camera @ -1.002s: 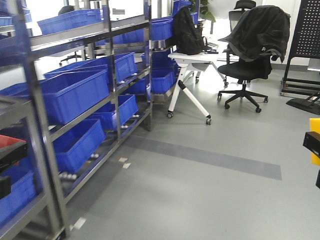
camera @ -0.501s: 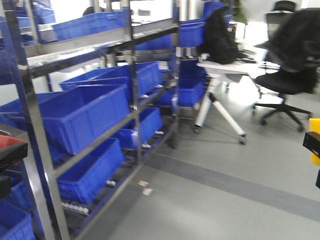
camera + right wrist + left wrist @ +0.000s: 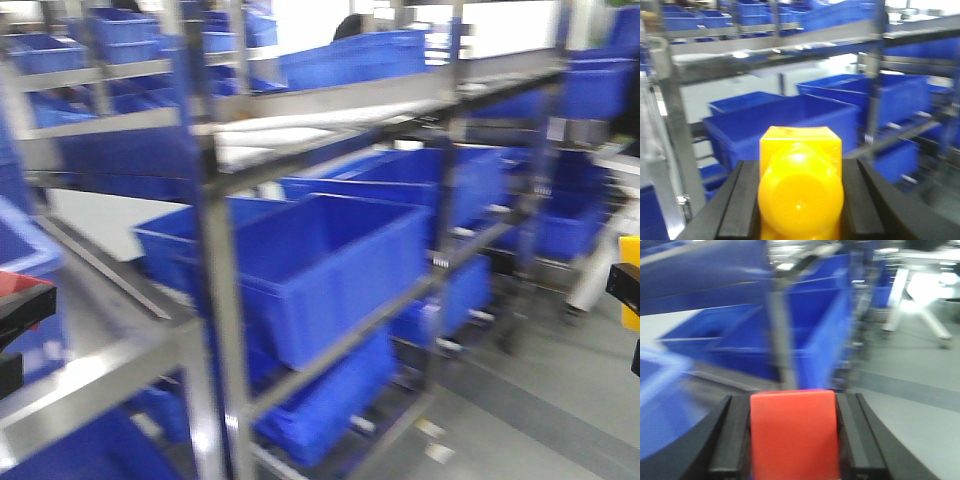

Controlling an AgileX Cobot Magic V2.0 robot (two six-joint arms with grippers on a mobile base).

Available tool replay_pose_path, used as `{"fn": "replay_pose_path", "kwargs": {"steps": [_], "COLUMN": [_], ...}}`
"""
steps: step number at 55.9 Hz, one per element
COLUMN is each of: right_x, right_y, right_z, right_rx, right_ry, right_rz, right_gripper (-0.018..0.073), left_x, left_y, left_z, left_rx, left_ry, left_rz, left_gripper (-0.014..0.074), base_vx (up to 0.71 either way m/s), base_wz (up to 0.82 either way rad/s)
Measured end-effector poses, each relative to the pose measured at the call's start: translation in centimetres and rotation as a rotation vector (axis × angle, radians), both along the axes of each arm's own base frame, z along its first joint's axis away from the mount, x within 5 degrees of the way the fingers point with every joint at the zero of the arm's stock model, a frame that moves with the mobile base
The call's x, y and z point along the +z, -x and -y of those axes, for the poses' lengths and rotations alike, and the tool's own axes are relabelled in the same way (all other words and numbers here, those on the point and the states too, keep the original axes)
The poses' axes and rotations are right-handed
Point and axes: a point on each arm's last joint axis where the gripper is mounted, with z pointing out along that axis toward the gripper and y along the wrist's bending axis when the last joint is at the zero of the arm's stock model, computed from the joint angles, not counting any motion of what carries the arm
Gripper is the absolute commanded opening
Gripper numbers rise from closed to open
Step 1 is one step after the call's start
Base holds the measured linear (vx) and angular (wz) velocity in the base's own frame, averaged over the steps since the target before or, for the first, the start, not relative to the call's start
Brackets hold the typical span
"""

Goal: Pick red and yellow blocks into blue bin
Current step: 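Drive the base along the crate shelves to the blue bin, then extend both grippers with blocks over the blue bin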

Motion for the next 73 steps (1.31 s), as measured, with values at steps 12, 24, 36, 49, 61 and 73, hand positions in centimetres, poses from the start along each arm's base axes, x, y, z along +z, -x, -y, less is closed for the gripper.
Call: {"fn": "replay_pose_path", "kwargs": {"steps": [12,24,36,49,61,73], "right_x": [0.0,0.0,-0.1,-0.7,-1.2,-1.6], "right_y": [0.0,0.0,-0.2,-1.1,-1.8,-2.3], "right_z": [0.0,0.0,0.0,-0.1,-0.1,-0.1], "right_rx": [-0.001,-0.001,-0.001,0.000,0.000,0.000], "right_ry": [0.000,0.000,0.000,0.002,0.004,0.005], "right_rz": [0.001,0.001,-0.005,-0.041,-0.071,-0.090], "right_gripper": [-0.0011,-0.0011,-0.0011,-0.0011,-0.0011,-0.0011], "left_x": [0.0,0.0,0.0,0.0,0.0,0.0], "left_y": [0.0,0.0,0.0,0.0,0.0,0.0], "left_z": [0.0,0.0,0.0,0.0,0.0,0.0], "left_rx": [0.000,0.001,0.001,0.001,0.001,0.001], "left_ry": [0.000,0.000,0.000,0.000,0.000,0.000], "left_rz": [0.000,0.000,0.000,0.000,0.000,0.000], "left_gripper": [0.0002,0.0002,0.0002,0.0002,0.0002,0.0002], "base_vx": [0.32,0.24,0.17,0.11,0.07,0.03], "base_wz": [0.88,0.99,0.77,0.48,0.28,0.13]}}
